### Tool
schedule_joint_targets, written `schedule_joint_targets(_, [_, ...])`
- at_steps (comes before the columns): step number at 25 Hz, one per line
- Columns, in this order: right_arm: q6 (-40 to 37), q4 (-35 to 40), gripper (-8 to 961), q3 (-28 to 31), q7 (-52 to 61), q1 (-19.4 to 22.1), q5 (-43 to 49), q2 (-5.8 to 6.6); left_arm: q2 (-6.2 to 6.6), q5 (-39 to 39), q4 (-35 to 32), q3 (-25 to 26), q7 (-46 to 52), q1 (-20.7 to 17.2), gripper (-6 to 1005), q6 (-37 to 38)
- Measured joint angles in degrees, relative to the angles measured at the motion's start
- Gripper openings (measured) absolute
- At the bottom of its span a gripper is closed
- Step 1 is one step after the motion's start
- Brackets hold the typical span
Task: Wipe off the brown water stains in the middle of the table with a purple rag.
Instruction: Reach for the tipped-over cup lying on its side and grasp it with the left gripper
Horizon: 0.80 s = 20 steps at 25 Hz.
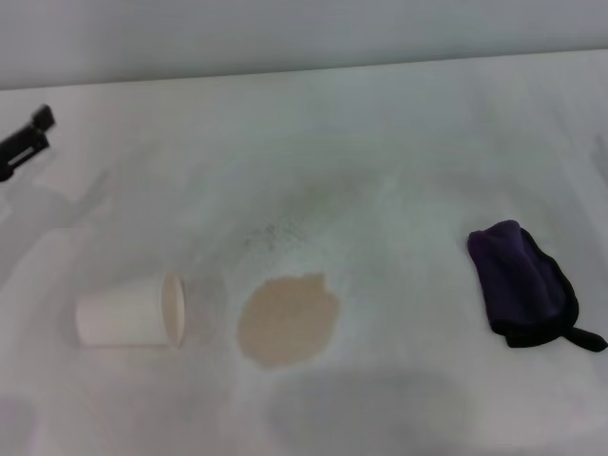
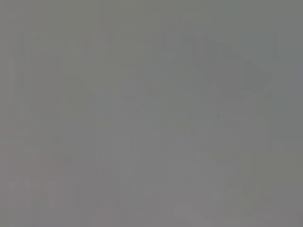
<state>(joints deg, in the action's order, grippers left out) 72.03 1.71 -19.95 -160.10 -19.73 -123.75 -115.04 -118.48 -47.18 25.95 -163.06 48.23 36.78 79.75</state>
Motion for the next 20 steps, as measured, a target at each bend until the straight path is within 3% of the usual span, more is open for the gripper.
schedule_joint_targets(5, [0.0, 0.0, 858, -0.1, 0.0, -0.5, 0.0, -0.09, 0.16, 16.5, 13.6, 0.0, 9.5, 6.0, 862, 7.7])
schedule_joint_targets(11, [0.1, 0.0, 858, -0.1, 0.0, -0.8, 0.0, -0.10, 0.95, 30.7, 26.2, -0.1, 11.4, 12.4, 862, 18.5])
schedule_joint_targets(16, [0.2, 0.0, 858, -0.1, 0.1, -0.9, 0.0, -0.10, 3.85, 46.1, 27.7, -0.2, 11.1, 18.0, 862, 24.8])
schedule_joint_targets(20, [0.4, 0.0, 857, -0.1, 0.4, -0.9, 0.0, -0.10, 3.64, 56.7, 27.9, -0.2, 10.4, 22.0, 862, 26.0])
